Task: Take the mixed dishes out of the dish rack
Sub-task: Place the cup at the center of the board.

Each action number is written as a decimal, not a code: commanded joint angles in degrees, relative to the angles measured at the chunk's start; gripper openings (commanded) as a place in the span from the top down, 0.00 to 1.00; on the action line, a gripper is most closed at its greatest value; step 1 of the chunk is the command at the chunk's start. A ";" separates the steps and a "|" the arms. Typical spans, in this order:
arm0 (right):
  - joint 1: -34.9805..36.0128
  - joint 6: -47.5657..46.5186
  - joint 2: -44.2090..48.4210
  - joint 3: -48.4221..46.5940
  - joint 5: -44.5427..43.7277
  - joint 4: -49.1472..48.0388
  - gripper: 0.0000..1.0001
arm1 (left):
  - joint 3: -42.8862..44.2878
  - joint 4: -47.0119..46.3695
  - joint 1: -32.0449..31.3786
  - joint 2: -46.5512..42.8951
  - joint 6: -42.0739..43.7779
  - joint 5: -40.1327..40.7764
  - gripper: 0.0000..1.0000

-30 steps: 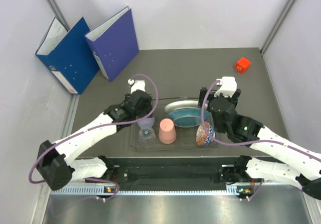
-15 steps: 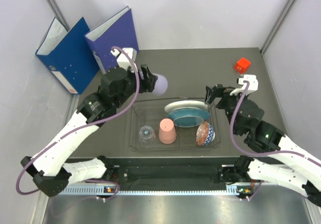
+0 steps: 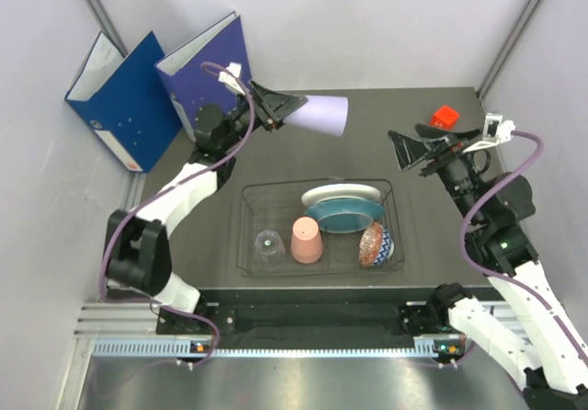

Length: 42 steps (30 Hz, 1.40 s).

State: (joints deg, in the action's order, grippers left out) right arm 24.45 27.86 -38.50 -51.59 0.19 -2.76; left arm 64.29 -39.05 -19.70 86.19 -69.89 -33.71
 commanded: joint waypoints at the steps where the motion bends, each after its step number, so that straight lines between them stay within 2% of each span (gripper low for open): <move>1: -2.21 7.65 -4.12 0.09 16.95 -11.64 0.08 | 2.06 -28.02 -1.47 2.93 -17.13 -7.95 1.00; 6: -2.12 10.28 -10.00 -0.79 18.27 -16.83 0.12 | 4.35 -22.31 -4.19 3.28 -12.04 -7.95 1.00; 12: -2.04 12.57 -15.54 -1.49 20.46 -20.79 0.14 | 5.32 -19.66 -6.05 4.33 -10.18 -7.16 1.00; 17: -1.68 13.54 -16.69 -0.70 20.73 -23.51 0.19 | 5.67 -18.09 -7.63 5.21 -8.69 -6.72 1.00; 21: -0.63 13.28 -18.19 -2.02 21.26 -22.99 0.39 | 5.93 -16.59 -8.51 5.92 -7.54 -6.28 1.00; 23: -0.19 13.01 -18.71 -2.54 21.61 -22.38 0.42 | 6.11 -15.98 -8.60 6.27 -6.93 -6.19 1.00; 24: -0.10 12.93 -18.89 -2.81 21.79 -21.76 0.49 | 6.28 -14.75 -8.68 6.36 -6.67 -6.10 1.00; 26: -0.01 12.66 -19.15 -3.25 21.96 -20.35 0.56 | 6.63 -13.61 -8.68 6.36 -5.70 -5.93 1.00; 28: -0.01 12.66 -18.89 -3.16 21.53 -18.95 0.71 | 7.25 -10.90 -8.68 6.44 -4.65 -5.84 1.00; 29: -0.01 12.49 -18.54 -3.16 20.83 -18.34 0.78 | 7.51 -9.66 -8.68 6.36 -2.99 -5.49 0.96; 30: 0.07 12.31 -18.37 -3.25 20.04 -17.55 0.92 | 7.78 -7.90 -8.77 6.27 -1.76 -4.88 0.91; 31: -0.01 12.22 -18.28 -3.42 19.07 -15.88 0.99 | 8.74 -4.67 -8.86 5.92 0.00 -4.09 0.88; 32: -0.01 11.61 -18.19 -4.47 18.63 -14.65 1.00 | 9.53 2.76 -9.12 5.05 4.28 -1.64 0.81; 33: -0.01 11.08 -18.01 -5.35 17.49 -12.64 1.00 | 10.23 6.40 -9.21 4.60 6.41 -0.57 0.73; 34: -0.01 9.69 -17.66 -6.40 13.74 -7.66 1.00 | 11.37 8.88 -9.12 4.08 8.26 0.39 0.61; 35: -0.01 8.45 -17.23 -9.29 10.92 -4.39 1.00 | 11.82 14.12 -8.95 2.42 11.93 3.45 0.43; 36: -0.10 7.05 -17.13 -11.58 7.06 -0.27 1.00 | 12.60 17.39 -8.86 1.36 13.79 6.35 0.32; 37: -0.10 4.43 -17.48 -14.30 -2.98 9.17 1.00 | 12.87 20.73 -8.69 -1.26 15.73 9.77 0.26; 38: -0.10 3.62 -19.23 -20.07 -8.13 13.44 1.00 | 13.14 28.34 -8.68 -2.68 18.97 14.07 0.22; 39: -0.10 2.65 -20.46 -23.17 -13.14 17.14 1.00 | 13.05 31.28 -8.68 -4.35 19.78 25.16 0.10; 40: -0.28 1.51 -22.21 -26.68 -22.07 25.27 1.00 | 12.44 33.58 -8.68 -7.24 20.05 29.63 0.08; 41: -1.41 0.63 -26.76 -34.63 -25.12 29.44 1.00 | 11.65 34.64 -8.68 -8.48 20.40 33.15 0.07; 42: -1.77 -0.34 -29.15 -38.54 -28.02 33.14 1.00 | 9.99 34.91 -8.60 -9.80 20.75 37.97 0.06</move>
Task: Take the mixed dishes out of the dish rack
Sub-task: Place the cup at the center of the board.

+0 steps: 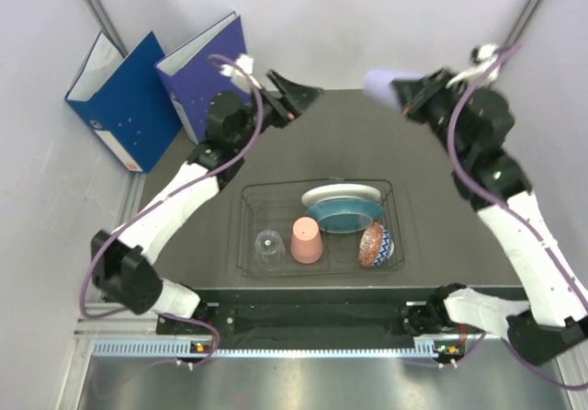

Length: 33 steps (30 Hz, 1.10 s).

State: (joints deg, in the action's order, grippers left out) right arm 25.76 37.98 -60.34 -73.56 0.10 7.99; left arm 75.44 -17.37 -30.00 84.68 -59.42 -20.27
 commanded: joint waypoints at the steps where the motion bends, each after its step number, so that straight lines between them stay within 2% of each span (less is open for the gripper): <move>1: -3.34 -12.12 -9.69 -20.10 -34.05 28.42 1.00 | -1.78 13.76 1.61 -10.22 10.11 26.49 0.06; 2: -4.22 -12.66 -13.45 -25.53 -36.29 30.83 1.00 | -2.31 14.37 1.61 -11.11 9.94 27.73 0.06; 5: -7.02 -13.19 -19.53 -32.32 -43.15 38.49 1.00 | -3.63 18.84 1.61 -13.05 10.02 30.02 0.03; 8: -11.86 -9.69 -23.50 -32.71 -43.43 44.47 1.00 | -4.95 22.46 1.52 -14.54 10.55 31.26 0.03; 12: -21.78 -0.30 -27.55 -26.04 -22.58 44.93 1.00 | -10.65 23.52 1.52 -18.14 8.01 32.05 0.04; 13: -24.15 0.51 -29.82 -23.93 -21.73 44.66 1.00 | -11.79 23.52 1.52 -18.67 6.61 31.88 0.05; 19: -25.23 -0.97 -40.46 -27.15 -26.99 45.54 1.00 | -14.53 29.21 1.52 -20.35 6.42 33.27 0.06; 26: -27.69 -3.70 -48.29 -28.75 -27.78 45.53 1.00 | -17.87 29.05 1.44 -21.14 6.42 31.44 0.07; 33: -29.10 -4.40 -49.26 -21.02 -23.48 38.60 1.00 | -19.45 28.26 1.44 -21.14 6.77 30.03 0.08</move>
State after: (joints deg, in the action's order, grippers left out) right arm -2.52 34.63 -110.32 -97.36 -25.67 51.46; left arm 56.86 11.92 -28.25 64.60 -52.62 11.00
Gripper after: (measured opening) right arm 0.082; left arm 0.922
